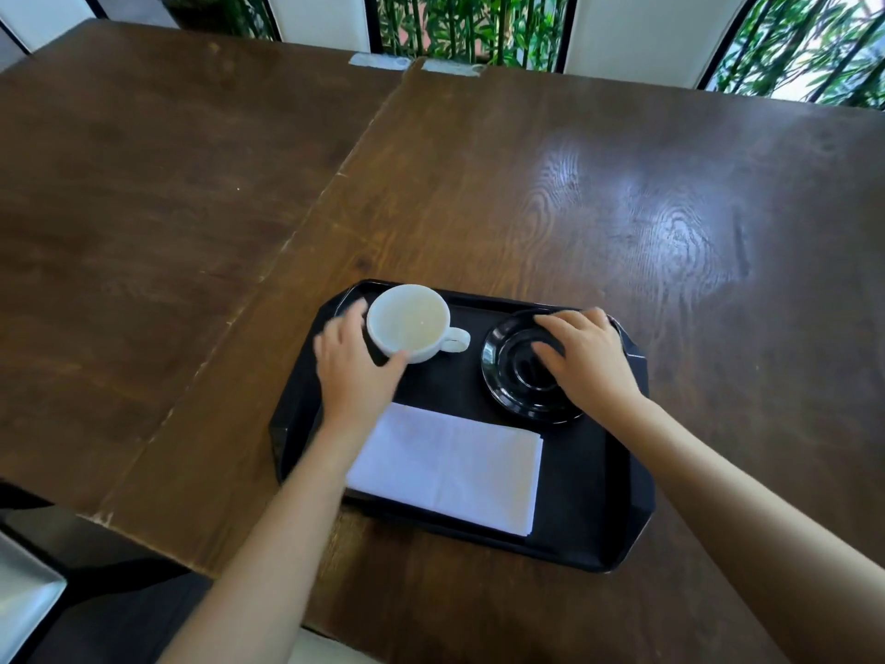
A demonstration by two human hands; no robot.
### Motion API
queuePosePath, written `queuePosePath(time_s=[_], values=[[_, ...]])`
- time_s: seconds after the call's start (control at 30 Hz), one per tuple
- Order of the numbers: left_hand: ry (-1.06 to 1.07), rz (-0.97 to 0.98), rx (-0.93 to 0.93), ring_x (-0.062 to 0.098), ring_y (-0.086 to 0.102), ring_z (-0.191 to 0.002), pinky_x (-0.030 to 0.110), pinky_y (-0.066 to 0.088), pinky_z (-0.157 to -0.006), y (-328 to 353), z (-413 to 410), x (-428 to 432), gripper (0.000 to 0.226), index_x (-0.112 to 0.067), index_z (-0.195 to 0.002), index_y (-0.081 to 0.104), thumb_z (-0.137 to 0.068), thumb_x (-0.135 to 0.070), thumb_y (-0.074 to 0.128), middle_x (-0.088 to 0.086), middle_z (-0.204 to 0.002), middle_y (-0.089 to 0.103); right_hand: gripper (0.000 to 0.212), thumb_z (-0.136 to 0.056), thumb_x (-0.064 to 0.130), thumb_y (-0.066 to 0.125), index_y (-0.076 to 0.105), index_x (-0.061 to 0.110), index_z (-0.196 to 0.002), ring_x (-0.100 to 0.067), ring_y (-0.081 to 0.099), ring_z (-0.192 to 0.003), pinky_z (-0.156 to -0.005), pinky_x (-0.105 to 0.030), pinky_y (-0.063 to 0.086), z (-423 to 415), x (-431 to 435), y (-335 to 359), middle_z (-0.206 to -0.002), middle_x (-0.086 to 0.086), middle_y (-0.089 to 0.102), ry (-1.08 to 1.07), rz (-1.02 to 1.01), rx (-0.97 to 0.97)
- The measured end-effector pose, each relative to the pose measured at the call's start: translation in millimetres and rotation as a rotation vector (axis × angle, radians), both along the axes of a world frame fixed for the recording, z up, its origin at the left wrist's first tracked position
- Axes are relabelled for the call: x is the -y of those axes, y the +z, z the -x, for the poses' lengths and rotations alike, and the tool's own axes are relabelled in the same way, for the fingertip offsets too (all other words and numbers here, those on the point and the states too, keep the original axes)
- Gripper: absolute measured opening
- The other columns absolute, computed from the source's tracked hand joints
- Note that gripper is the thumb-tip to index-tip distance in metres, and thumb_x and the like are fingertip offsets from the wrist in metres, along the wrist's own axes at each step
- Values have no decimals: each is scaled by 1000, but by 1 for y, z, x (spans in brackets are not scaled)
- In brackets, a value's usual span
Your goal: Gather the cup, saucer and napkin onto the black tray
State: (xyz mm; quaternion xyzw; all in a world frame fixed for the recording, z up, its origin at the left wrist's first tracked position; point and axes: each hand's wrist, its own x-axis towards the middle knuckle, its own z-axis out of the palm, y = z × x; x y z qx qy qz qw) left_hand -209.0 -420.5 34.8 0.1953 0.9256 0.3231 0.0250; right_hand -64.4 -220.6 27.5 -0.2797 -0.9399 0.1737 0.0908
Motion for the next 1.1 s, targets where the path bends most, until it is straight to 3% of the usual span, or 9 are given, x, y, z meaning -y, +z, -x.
queuePosePath(time_s=[0.1,0.2,0.3,0.4,0.5,0.6,0.83,0.97,1.1], values=[[-142,152,135,30,14,-143,46,18,-114,1,37,3,111,-19,-148,10,-65,-42,80,10,-155,20,40,-91,33,55,56,20,-128,-28,43,-113,-94,-39,35,39,14,4,-123,-1,63,191,-10,80],[-279,95,370,26,10,-145,47,18,-115,-10,55,-1,122,-20,-149,-1,-63,-44,81,6,-159,13,42,-92,35,53,52,21,-132,-25,43,-111,-92,-36,35,62,23,1,-121,1,62,289,-34,191],[-331,46,417,21,29,-138,36,31,-106,-20,61,0,110,-18,-148,11,-65,-44,80,1,-151,32,32,-92,26,53,59,21,-123,-26,45,-105,-89,-36,37,67,26,-2,-108,-1,67,285,-6,177],[-360,-44,369,7,50,-112,21,41,-82,-22,60,3,80,-29,-130,40,-63,-43,81,-14,-120,51,25,-91,20,52,64,18,-113,-26,45,-100,-87,-36,39,66,26,-3,-101,-2,68,272,8,156],[-370,-82,354,-16,45,-90,7,31,-69,-20,57,7,78,-29,-130,41,-63,-40,81,-34,-100,43,21,-91,18,50,68,15,-101,-26,45,-96,-85,-36,41,65,26,-6,-97,-4,69,260,9,132],[-383,-60,352,-24,42,-86,4,30,-67,-20,55,10,78,-30,-130,40,-64,-39,81,-43,-95,39,20,-91,21,52,68,15,-102,-26,45,-97,-83,-35,40,64,30,-7,-98,-3,69,265,38,123],[-432,-53,439,-12,48,-101,12,38,-80,-15,55,17,72,-49,-120,38,-62,-43,81,-39,-108,45,19,-89,21,55,70,14,-97,-24,46,-93,-79,-32,38,57,36,-17,-93,-3,70,274,29,75],[-459,-28,452,1,50,-110,26,45,-92,-14,54,16,74,-40,-126,40,-64,-39,81,-29,-115,48,19,-89,24,56,68,16,-102,-24,45,-92,-80,-33,40,55,36,-18,-95,-2,70,265,59,68],[-410,142,425,21,32,-138,38,36,-109,4,59,10,96,-23,-147,16,-74,-41,74,-2,-153,28,35,-91,31,53,57,18,-124,-26,45,-104,-85,-36,39,51,30,-13,-114,-3,64,298,40,150]])
